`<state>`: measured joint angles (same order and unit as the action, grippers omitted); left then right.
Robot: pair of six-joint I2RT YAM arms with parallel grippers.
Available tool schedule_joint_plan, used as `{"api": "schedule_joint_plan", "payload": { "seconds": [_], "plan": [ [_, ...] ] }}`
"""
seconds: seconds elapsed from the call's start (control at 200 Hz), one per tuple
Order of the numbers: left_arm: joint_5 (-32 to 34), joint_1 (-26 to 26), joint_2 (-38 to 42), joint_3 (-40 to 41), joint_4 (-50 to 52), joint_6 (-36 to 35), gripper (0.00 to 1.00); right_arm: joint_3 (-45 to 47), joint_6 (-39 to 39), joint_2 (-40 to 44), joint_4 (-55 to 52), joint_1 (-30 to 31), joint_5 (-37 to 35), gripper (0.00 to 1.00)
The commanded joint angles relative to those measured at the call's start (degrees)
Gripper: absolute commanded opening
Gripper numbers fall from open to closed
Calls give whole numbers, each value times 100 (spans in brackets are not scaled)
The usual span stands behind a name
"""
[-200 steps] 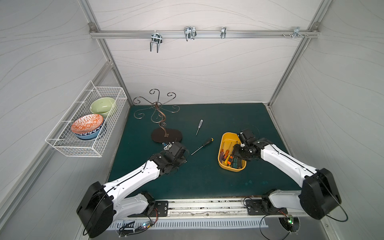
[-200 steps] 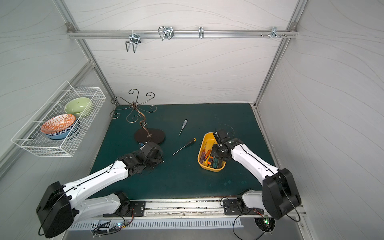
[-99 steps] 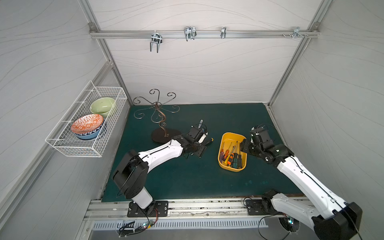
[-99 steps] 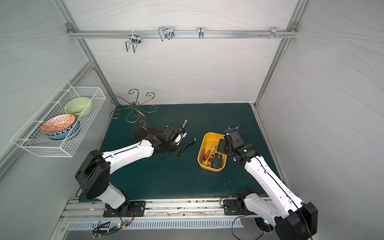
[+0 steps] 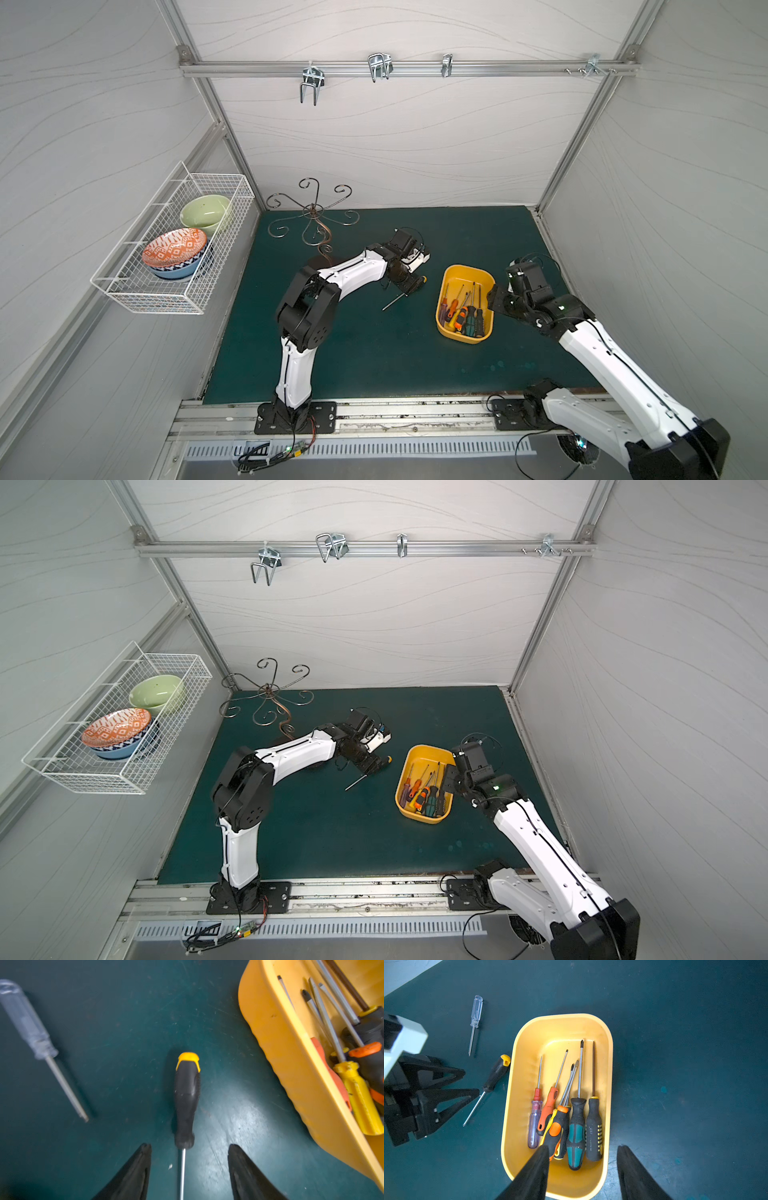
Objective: Put the screwdriver on the desktop into the storage box
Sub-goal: Pick up the screwdriver from the center of the board.
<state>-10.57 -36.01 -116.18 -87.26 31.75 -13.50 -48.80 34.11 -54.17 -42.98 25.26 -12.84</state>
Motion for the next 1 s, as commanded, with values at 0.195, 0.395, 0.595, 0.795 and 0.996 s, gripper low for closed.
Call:
{"api": "schedule_joint_plan", "payload": {
  "seconds": [0.195,0.395,0.595,0.795,0.996],
  "plan": [
    [52,-40,-795,-926,518,-252,59,-104,-99,20,-114,-113,85,55],
    [369,-139,-974,-930,495,-507,50,-104,-122,47,-130,-158,118,55],
    [421,-161,-1043,-850,387,-571,39,-104,-123,87,-172,-185,103,55],
    [480,-205,-839,-558,263,-828,22,-135,-124,148,-208,-205,93,55],
    [156,-188,-74,222,112,-1493,8,-158,-124,223,-206,-212,113,55]
  ]
}}
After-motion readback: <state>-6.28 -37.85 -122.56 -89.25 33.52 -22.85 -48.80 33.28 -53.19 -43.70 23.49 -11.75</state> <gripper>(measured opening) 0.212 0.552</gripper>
